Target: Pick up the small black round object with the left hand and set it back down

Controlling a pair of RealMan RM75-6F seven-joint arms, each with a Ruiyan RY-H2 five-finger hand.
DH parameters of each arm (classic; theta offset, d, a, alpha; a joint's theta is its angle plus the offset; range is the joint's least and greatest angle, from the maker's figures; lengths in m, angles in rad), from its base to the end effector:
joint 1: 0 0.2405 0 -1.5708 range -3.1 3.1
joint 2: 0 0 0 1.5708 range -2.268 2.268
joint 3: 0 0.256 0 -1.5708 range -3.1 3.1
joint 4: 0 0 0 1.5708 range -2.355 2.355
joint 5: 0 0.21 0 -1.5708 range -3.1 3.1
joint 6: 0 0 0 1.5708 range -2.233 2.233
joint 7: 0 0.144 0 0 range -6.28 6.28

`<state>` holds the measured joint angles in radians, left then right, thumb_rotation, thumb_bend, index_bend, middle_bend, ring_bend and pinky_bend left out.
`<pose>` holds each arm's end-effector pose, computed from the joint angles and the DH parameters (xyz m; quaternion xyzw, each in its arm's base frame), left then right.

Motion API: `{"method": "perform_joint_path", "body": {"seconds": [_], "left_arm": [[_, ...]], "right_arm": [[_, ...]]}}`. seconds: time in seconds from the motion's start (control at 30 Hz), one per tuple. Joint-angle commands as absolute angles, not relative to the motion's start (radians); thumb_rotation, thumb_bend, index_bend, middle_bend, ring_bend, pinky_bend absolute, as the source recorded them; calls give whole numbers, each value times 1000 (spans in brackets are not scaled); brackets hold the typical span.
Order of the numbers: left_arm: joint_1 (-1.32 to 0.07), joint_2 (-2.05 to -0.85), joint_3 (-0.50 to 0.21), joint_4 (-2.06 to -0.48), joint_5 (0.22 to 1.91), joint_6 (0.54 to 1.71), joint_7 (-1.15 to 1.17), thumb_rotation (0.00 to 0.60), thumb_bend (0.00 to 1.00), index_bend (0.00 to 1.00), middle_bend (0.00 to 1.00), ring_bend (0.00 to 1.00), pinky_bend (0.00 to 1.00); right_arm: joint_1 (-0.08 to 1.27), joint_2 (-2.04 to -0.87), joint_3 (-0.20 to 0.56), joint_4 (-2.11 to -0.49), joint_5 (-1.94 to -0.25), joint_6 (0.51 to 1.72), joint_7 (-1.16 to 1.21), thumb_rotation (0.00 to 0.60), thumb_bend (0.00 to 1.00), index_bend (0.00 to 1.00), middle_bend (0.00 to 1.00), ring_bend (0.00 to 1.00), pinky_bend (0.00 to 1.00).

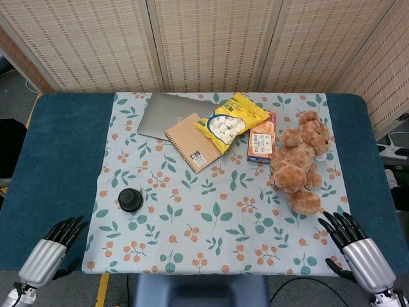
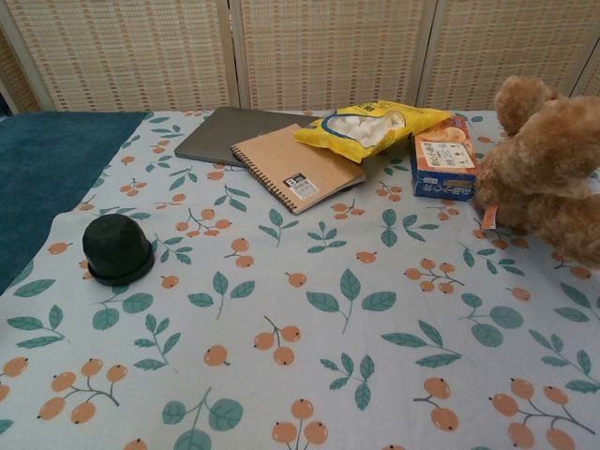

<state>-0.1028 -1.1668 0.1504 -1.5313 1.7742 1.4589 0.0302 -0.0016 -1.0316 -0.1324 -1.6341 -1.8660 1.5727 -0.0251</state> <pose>-0.3012 0.1362 0.1076 -0.7261 -0.3644 -0.3524 0.4646 -0.2871 -0.1088 0.1523 0.7066 -0.3475 0.3766 0.4880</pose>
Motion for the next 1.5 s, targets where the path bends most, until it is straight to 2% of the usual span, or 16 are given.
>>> {"method": "perform_joint_path", "body": {"seconds": [0.03, 0.17, 0.33, 0.53, 0.67, 0.93, 1.13, 1.5], "left_arm": [[-105, -1169, 150, -1531, 1775, 1456, 30, 600, 314, 0, 0, 0, 126], [-119, -1188, 155, -1516, 1798, 1443, 24, 600, 319, 0, 0, 0, 126], [-161, -1246, 169, -1492, 1816, 1372, -44, 600, 334, 0, 0, 0, 121], [-195, -1367, 117, -1435, 1814, 1360, -1, 600, 336, 0, 0, 0, 95], [-212, -1479, 48, -1357, 1813, 1400, 113, 600, 331, 0, 0, 0, 84], [-259, -1636, -10, -1232, 1760, 1367, 189, 600, 323, 0, 0, 0, 67], [-290, -1721, -23, -1142, 1739, 1350, 222, 600, 311, 0, 0, 0, 37], [-336, -1792, -35, -1049, 1687, 1306, 216, 600, 314, 0, 0, 0, 37]], "right_arm": [[-2, -1031, -132, -1635, -1865, 1574, -25, 600, 154, 0, 0, 0, 0], [-5, -1033, -128, -1638, -1854, 1576, -28, 600, 154, 0, 0, 0, 0], [3, -1043, -114, -1647, -1817, 1549, -46, 600, 153, 0, 0, 0, 0], [11, -1060, -101, -1657, -1793, 1523, -90, 600, 153, 0, 0, 0, 0], [14, -1074, -99, -1660, -1782, 1504, -122, 600, 153, 0, 0, 0, 0], [27, -1082, -84, -1675, -1733, 1464, -148, 600, 153, 0, 0, 0, 0], [30, -1079, -76, -1682, -1709, 1457, -149, 600, 153, 0, 0, 0, 0], [39, -1087, -72, -1681, -1693, 1440, -169, 600, 154, 0, 0, 0, 0]]}}
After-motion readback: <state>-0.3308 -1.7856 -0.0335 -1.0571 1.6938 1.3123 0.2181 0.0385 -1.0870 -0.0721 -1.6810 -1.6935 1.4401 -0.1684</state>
